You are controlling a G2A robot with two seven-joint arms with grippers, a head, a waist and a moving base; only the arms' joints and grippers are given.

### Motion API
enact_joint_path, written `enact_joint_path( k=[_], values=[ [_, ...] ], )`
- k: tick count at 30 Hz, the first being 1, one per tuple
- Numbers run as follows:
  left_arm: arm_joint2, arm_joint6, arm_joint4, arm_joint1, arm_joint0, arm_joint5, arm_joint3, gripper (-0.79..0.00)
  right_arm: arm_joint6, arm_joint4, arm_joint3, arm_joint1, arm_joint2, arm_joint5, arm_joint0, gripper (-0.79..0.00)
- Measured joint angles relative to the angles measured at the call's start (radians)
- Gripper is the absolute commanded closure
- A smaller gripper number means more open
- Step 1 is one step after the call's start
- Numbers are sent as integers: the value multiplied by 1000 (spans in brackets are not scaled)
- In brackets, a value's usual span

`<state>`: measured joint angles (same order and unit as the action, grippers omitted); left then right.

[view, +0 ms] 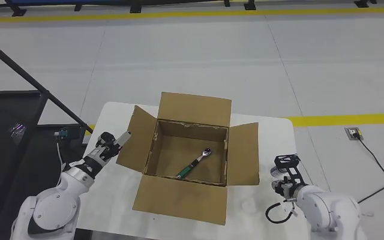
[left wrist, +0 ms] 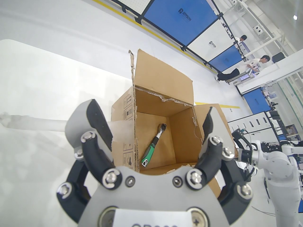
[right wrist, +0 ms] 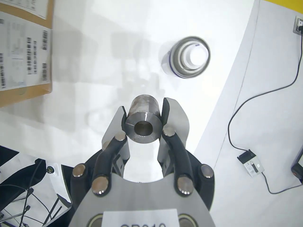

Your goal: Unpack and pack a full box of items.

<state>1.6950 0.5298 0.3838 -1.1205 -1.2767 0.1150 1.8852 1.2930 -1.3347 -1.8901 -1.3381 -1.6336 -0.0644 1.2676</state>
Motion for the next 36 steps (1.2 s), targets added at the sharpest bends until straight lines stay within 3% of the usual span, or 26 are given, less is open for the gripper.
enact_joint_path(
  k=[24,36],
  values=[
    [0,0,0,0,0,0,0,-785,-107,45,236,21,-5,-4,-60,0],
    [0,0,0,0,0,0,0,-785,-106,61,232,33,-9,-15,-52,0]
  ],
)
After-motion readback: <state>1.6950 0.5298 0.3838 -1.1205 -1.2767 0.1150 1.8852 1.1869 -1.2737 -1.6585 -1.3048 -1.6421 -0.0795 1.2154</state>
